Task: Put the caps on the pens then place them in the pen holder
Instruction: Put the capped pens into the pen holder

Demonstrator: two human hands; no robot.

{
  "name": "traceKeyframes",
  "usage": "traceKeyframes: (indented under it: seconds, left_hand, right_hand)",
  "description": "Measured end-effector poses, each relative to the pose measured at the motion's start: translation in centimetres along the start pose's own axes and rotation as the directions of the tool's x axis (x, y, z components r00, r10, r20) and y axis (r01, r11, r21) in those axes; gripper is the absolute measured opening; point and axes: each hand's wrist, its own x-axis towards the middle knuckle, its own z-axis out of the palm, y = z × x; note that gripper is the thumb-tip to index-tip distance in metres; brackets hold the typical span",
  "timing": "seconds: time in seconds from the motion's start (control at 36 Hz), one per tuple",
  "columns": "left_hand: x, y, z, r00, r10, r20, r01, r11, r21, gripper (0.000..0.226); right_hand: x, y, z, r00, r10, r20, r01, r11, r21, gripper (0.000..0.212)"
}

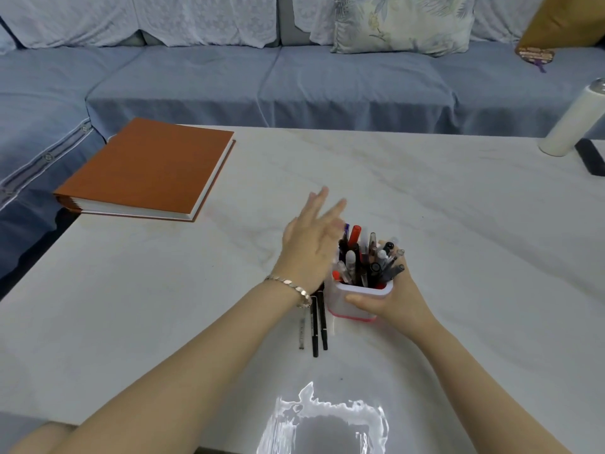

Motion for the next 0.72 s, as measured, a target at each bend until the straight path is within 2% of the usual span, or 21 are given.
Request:
traceKeyframes:
  seconds: [0.06,0.08,0.14,0.19,0.31,0.42,0.47,0.56,0.72]
  left_hand:
    - [-0.5,-1.8,0.0,0.975,-0.173,-0.138,0.162,0.983,-0.085,0.043]
    - [-0.9,-2.7,0.1,0.948,-0.285,-0.142,0.273,0.957,-0.097,0.046]
    - [-2.0,-4.3,0.9,0.876,-0.477,-0.077,0.476,0.879,-0.032,0.055]
    - [-3.0,-5.1,1.9,0.822,-0.569,0.003,0.567,0.819,0.091,0.065]
    - [-4.4,-5.3,3.8,0.811,-0.574,0.111,0.534,0.804,0.261,0.061]
    - [-4.1,-4.9,4.2,0.781,-0.614,0.118,0.574,0.779,0.253,0.045]
    - [-4.0,-4.8,4.0,0.757,-0.643,0.117,0.589,0.749,0.302,0.040]
    - [-4.3,-5.2,3.7,0.762,-0.636,0.118,0.550,0.733,0.401,0.031]
    - [-4.4,-6.3,2.6,0.760,-0.639,0.124,0.557,0.737,0.382,0.024]
  right_hand:
    - [-0.2,-0.1,0.1,1.000,0.015,0.017,-0.015,1.000,0.020,0.051]
    - [-0.2,-0.2,0.2,1.000,0.023,0.017,-0.024,0.999,0.028,0.051]
    - [-0.4,-0.7,0.4,0.999,0.037,0.004,-0.037,0.999,0.034,0.049]
    - [-0.6,-1.2,0.6,0.999,0.040,-0.007,-0.039,0.998,0.050,0.047]
    - [-0.8,-2.7,1.1,0.999,0.032,-0.045,-0.028,0.997,0.072,0.054]
    - [-0.7,-3.3,1.4,0.998,0.060,-0.032,-0.057,0.995,0.081,0.054]
    - [-0.8,-3.6,1.4,0.997,0.077,-0.025,-0.074,0.993,0.096,0.054]
    - [-0.9,-3.9,1.4,0.996,0.087,-0.014,-0.085,0.990,0.113,0.054]
    - [-1.0,-3.7,1.3,0.996,0.084,0.021,-0.086,0.990,0.113,0.046]
